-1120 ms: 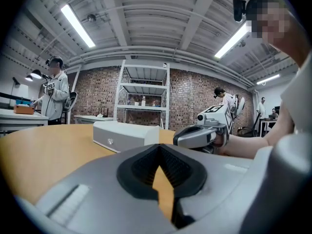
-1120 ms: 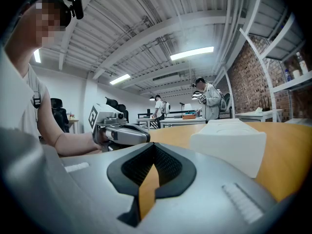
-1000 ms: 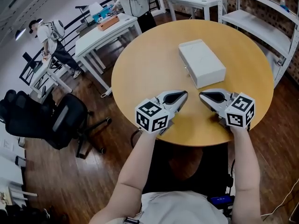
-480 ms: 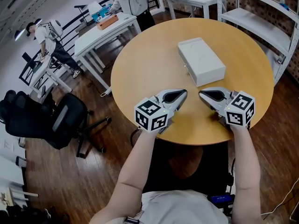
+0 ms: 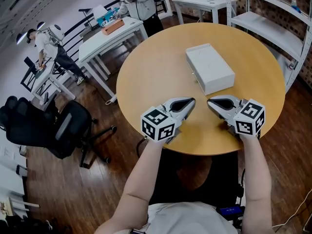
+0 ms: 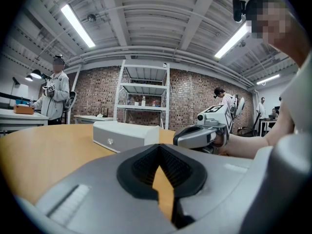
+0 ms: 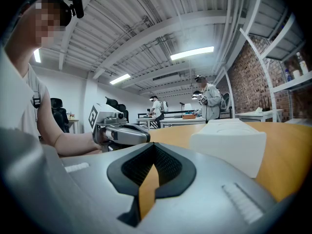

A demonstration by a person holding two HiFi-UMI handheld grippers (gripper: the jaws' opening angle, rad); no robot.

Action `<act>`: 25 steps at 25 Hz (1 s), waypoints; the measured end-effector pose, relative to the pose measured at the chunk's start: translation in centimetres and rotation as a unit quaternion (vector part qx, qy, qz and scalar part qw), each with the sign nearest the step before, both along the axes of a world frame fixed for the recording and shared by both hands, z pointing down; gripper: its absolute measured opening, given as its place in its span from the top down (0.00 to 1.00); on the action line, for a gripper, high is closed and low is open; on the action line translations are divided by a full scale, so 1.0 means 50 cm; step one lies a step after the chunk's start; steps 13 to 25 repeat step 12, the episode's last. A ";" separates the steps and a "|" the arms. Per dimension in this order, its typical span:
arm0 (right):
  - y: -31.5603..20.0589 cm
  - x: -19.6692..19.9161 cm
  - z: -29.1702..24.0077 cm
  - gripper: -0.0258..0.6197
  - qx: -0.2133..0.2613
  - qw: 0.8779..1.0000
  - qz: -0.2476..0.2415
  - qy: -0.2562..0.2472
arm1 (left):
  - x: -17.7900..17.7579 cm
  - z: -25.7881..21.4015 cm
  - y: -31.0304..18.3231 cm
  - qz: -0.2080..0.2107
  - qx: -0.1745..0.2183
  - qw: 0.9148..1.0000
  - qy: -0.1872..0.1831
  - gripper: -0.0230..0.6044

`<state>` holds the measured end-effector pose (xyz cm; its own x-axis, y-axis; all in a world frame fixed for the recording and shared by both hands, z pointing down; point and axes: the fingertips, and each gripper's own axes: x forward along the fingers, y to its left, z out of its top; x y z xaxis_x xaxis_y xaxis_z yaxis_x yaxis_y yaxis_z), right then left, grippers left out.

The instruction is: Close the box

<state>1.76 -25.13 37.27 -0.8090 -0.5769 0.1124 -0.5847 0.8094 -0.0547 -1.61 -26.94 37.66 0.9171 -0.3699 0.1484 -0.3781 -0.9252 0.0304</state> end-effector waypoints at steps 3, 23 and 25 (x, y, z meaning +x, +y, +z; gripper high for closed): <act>0.000 0.000 -0.001 0.96 0.000 1.000 0.000 0.001 | -0.001 -0.001 0.000 0.000 0.001 1.000 0.000 0.96; 0.001 0.000 0.000 0.96 0.000 1.000 0.000 0.000 | 0.000 0.001 0.000 0.000 0.001 1.000 0.000 0.96; 0.001 0.000 0.000 0.96 0.000 1.000 0.000 0.000 | 0.000 0.001 0.000 0.000 0.001 1.000 0.000 0.96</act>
